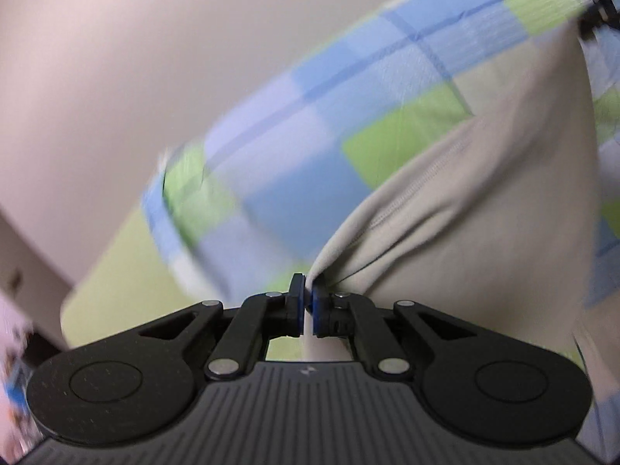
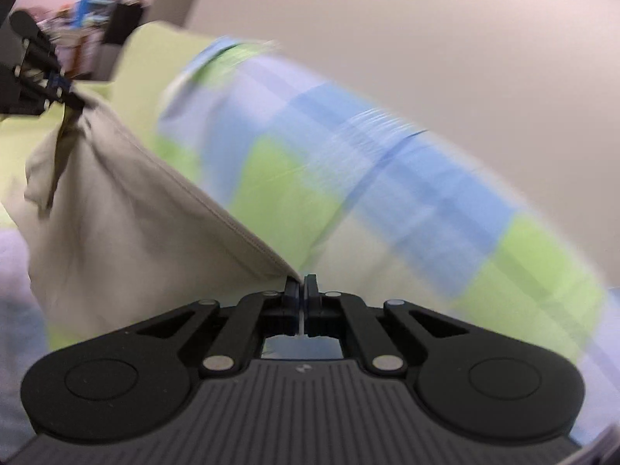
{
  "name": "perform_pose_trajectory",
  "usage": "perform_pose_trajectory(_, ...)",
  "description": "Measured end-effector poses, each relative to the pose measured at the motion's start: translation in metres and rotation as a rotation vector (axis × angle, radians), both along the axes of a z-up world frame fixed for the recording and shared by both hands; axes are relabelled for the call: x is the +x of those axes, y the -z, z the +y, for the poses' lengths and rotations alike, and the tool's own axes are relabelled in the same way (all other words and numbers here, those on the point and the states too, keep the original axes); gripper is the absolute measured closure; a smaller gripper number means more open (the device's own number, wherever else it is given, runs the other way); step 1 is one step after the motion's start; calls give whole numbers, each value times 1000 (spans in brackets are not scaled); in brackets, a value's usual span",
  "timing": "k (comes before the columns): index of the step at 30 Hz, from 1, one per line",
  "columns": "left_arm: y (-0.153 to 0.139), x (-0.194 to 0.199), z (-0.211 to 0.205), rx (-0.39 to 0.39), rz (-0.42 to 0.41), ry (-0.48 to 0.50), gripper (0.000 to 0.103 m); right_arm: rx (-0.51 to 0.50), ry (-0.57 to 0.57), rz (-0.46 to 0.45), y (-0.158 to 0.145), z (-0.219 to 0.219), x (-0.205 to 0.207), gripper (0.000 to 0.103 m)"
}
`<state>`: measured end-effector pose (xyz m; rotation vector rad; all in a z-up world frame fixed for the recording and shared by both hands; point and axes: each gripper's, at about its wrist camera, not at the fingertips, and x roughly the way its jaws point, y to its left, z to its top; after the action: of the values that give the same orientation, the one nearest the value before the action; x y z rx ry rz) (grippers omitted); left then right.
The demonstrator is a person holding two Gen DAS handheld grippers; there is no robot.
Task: Fold clothes
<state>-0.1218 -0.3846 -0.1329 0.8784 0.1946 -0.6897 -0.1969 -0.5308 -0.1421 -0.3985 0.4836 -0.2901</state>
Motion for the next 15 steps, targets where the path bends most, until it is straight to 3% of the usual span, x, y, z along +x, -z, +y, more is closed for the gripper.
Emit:
perform_pose_trajectory(5, -3, -47, 3, -19, -12, 113, 102, -132, 101, -46, -46, 0, -49, 103)
perform_pose_trajectory(7, 25, -80, 16, 17, 17, 147, 101, -158, 114, -27, -44, 13, -80, 103)
perform_pose_trajectory(8, 36, -91, 19, 35, 19, 153, 101, -157, 119, -10, -37, 21, -93, 103)
perform_pose_trajectory(9, 65, -112, 29, 77, 53, 162, 101, -153, 125, 22, -26, 32, -105, 103)
perform_pose_trajectory(11, 109, -138, 39, 167, 156, 155, 100, -143, 135, 94, 0, 53, -128, 103)
perform_pose_trajectory(13, 163, -158, 49, 295, 268, 129, 98, -79, 149, 230, 52, 85, -155, 103)
perform_pose_trajectory(15, 206, -172, 59, 419, 349, 111, 87, -24, 158, 339, 92, 103, -167, 103)
